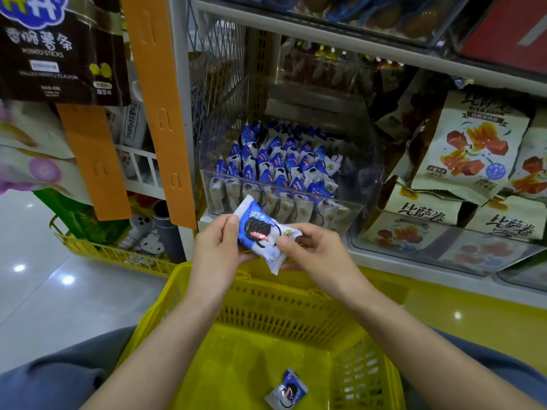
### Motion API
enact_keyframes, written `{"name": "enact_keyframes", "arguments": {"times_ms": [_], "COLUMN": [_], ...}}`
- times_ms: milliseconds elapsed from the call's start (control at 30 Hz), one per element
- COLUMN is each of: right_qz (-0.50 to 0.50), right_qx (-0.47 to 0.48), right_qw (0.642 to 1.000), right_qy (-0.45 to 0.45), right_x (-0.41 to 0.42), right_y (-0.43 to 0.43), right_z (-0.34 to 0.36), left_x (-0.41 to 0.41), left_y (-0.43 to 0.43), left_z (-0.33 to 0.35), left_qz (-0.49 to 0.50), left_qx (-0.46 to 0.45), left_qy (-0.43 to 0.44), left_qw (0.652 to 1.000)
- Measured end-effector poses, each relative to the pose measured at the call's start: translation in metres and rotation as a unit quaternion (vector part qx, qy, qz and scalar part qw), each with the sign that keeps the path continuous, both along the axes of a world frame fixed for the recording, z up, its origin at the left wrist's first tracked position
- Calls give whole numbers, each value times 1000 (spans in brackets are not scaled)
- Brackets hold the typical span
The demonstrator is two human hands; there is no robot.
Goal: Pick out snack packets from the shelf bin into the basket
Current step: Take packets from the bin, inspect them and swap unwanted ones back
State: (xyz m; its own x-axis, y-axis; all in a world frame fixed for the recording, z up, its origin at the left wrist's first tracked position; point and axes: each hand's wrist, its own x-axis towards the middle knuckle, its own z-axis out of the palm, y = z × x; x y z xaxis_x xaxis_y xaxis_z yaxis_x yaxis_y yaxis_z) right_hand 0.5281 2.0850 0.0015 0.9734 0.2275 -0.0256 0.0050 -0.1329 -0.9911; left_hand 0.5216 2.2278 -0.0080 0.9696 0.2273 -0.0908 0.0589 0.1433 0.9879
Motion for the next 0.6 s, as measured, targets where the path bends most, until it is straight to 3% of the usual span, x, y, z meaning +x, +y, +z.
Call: {"name": "enact_keyframes", "arguments": {"times_ms": [133,200,300,367,500,600], "right_qz": [-60,-57,-13,1,4,-39], "right_qx": [73,79,45,-8,-28,-9], "right_qw": [995,994,998,1000,996,990], "right_qy": [24,44,48,4,-87,-135], "right_x": [2,1,-3,-4,-2,3], "right_y": [-4,-3,1,3,1,1], "right_z": [2,1,0,5,18,33], "left_x": [-4,-6,-6,-5,-3,7], "left_y": [-3,-4,-3,0,7,17], "left_z": [7,9,13,18,26,36], "left_qz": [-70,-89,-57,-75,-126,-103], "left_qx": [-144,-126,-2,83,218,339], "left_qy": [17,16,-25,-62,-117,-189], "left_qw": [987,988,998,992,961,916]}}
